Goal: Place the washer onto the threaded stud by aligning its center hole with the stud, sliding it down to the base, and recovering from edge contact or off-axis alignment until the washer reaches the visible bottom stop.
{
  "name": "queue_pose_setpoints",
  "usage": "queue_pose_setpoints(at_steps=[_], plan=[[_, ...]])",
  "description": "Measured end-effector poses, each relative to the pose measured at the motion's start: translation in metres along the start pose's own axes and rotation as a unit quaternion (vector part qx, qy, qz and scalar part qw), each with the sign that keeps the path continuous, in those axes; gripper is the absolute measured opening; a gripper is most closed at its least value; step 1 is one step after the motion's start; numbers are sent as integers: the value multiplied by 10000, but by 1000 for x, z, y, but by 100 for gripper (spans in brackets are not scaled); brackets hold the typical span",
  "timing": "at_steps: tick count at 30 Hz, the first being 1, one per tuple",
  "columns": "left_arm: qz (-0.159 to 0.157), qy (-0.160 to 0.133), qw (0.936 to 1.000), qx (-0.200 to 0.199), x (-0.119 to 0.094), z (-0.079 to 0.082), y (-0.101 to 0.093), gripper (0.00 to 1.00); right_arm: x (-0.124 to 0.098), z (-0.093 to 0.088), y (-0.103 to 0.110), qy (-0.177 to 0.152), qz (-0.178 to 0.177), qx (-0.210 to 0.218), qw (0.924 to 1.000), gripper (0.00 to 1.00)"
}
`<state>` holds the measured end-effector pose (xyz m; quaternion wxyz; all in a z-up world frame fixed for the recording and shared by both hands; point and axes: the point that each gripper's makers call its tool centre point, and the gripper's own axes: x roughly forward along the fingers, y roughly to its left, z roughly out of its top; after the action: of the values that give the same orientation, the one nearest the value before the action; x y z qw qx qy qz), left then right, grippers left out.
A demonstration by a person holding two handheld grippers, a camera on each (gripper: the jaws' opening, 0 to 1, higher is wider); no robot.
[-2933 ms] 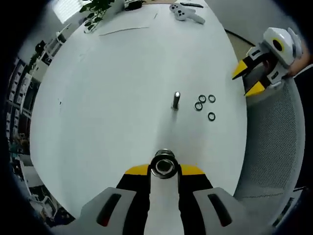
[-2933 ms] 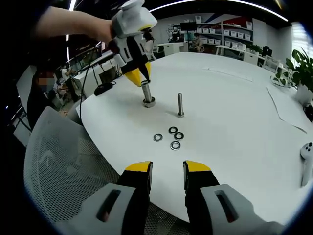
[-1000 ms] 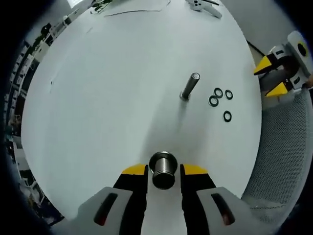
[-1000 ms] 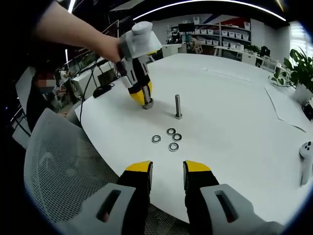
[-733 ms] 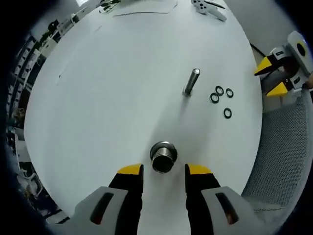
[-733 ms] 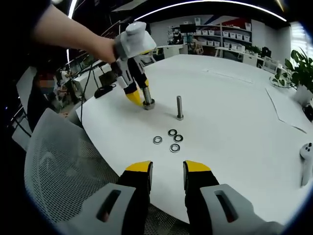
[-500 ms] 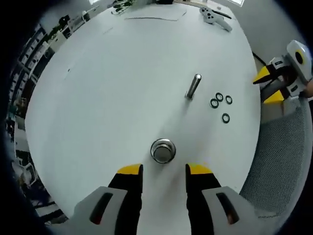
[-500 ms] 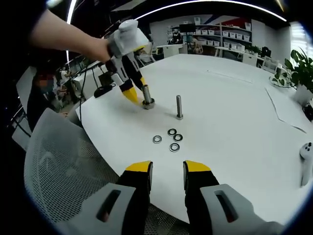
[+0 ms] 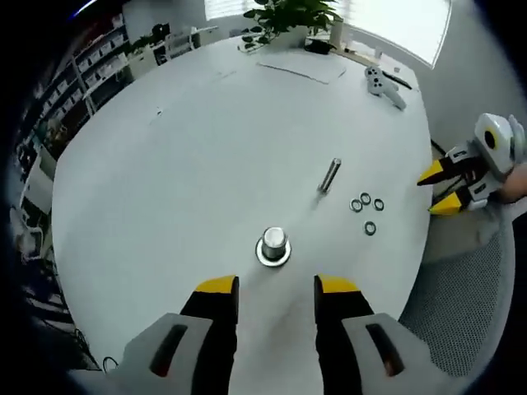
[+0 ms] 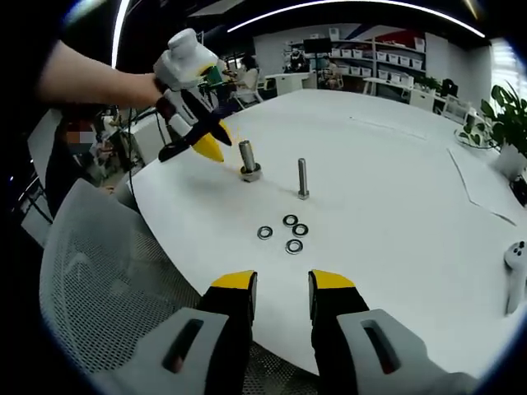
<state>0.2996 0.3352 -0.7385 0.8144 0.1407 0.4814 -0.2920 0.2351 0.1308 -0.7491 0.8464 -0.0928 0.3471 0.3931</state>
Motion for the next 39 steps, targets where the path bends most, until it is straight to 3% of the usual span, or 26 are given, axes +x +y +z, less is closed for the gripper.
queue_pose_setpoints(at_steps=[4,7,14,16,23,28,39], plan=[[70,-210,9996,-196,-5,-11,3,38,2,-5,1,129,25,-28,9999,28],[62,-533,9972,-521,-10,-11,1,38,1,-5,0,147,1,1,9999,28],[71,-1098,9910,-769,-26,-17,-13,38,2,-9,-1,233,-39,20,9997,28],[-92,-1139,9890,-944,-27,-21,-19,38,3,-11,-2,287,-64,32,9996,29],[-118,-1236,9881,-912,-42,-44,-26,39,2,-13,-4,310,-118,69,9994,29],[31,-1614,9805,-1122,-62,-54,-31,39,1,-13,-7,313,-186,110,9993,29],[-113,-1817,9724,-1460,-72,-81,-41,38,2,-18,-8,474,-236,120,9985,31]])
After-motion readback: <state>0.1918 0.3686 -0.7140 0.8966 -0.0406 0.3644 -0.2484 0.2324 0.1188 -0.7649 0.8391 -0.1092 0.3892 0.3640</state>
